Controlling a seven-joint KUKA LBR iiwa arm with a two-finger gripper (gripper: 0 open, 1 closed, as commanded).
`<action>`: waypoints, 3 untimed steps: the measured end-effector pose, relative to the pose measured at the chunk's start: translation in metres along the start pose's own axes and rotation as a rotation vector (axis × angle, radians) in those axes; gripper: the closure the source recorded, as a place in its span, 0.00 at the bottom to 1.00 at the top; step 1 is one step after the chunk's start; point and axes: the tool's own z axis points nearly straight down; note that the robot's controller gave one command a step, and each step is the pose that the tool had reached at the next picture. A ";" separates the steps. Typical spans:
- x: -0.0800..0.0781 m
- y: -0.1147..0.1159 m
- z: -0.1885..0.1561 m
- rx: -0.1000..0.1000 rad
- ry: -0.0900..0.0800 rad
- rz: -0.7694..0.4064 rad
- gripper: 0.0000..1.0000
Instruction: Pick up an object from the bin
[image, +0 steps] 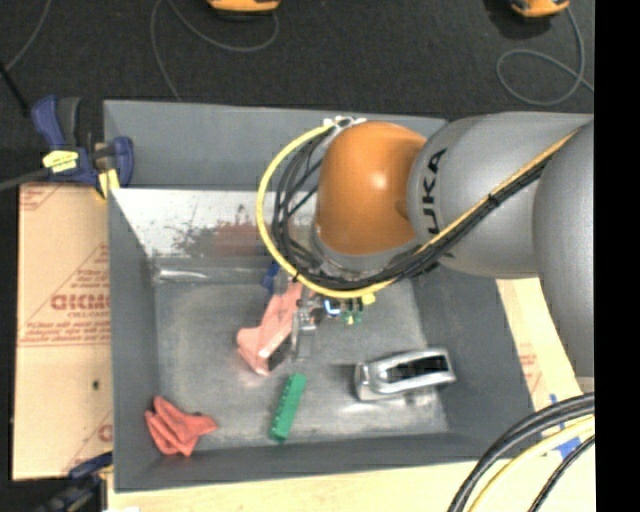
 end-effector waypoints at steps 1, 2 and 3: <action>-0.001 0.000 -0.005 -0.001 -0.007 0.002 0.00; -0.036 -0.002 0.056 0.002 -0.013 -0.341 0.00; -0.040 -0.005 0.089 0.000 -0.004 -0.418 0.00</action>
Offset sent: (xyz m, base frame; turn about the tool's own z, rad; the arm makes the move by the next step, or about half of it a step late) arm 0.0523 -0.0025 -0.1010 -0.5461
